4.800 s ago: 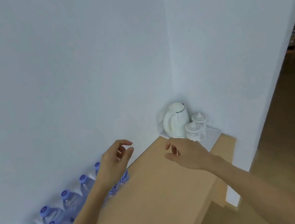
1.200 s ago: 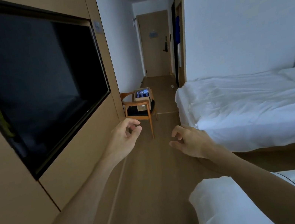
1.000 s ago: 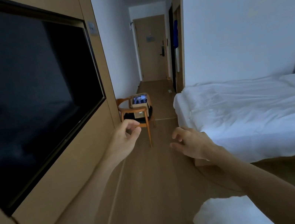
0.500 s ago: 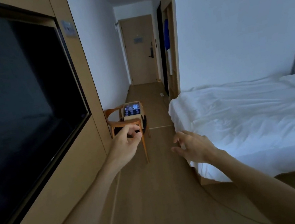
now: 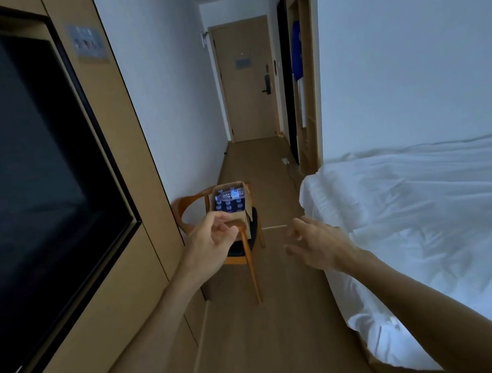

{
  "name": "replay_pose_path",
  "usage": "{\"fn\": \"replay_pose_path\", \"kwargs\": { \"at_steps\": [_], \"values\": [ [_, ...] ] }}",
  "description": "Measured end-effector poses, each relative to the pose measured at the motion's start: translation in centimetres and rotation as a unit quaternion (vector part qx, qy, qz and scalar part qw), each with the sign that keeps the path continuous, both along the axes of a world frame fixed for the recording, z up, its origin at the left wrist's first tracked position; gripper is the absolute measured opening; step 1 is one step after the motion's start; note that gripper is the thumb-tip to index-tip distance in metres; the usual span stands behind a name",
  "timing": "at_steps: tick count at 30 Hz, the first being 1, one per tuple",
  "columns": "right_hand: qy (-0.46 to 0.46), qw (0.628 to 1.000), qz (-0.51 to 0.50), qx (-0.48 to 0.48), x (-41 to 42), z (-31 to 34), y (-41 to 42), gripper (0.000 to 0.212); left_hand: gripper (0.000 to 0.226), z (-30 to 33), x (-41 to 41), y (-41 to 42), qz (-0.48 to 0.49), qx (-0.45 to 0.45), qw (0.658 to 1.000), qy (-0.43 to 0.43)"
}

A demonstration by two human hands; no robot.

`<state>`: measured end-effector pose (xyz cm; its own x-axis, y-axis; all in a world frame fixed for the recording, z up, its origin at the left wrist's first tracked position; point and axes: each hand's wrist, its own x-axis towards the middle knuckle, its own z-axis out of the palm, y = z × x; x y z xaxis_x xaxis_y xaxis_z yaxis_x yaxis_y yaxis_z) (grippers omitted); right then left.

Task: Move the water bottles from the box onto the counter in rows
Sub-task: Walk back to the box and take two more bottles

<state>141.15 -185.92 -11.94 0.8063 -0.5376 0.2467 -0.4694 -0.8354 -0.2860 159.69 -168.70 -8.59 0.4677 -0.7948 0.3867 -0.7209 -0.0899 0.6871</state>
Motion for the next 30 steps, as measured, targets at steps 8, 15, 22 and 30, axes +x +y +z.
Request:
{"fn": "replay_pose_path", "kwargs": {
  "at_steps": [8,15,22,30],
  "values": [
    [0.015,1.0,0.017,-0.011,9.5,-2.7,-12.2,0.033,0.02,-2.2,9.4,-11.9,0.009,-0.003,1.0,0.023],
    [0.015,1.0,0.017,0.003,20.5,-4.9,-24.8,0.041,0.021,-3.9,20.2,-24.5,0.005,-0.011,0.999,0.053],
    [0.021,1.0,0.012,0.019,29.9,-5.6,-36.7,0.036,0.016,-4.9,30.7,-36.8,0.014,0.018,0.997,0.079],
    [0.03,0.999,0.017,0.04,38.4,-7.9,-49.4,0.034,0.01,-7.1,38.2,-49.4,0.024,0.044,0.995,0.082]
  ]
}}
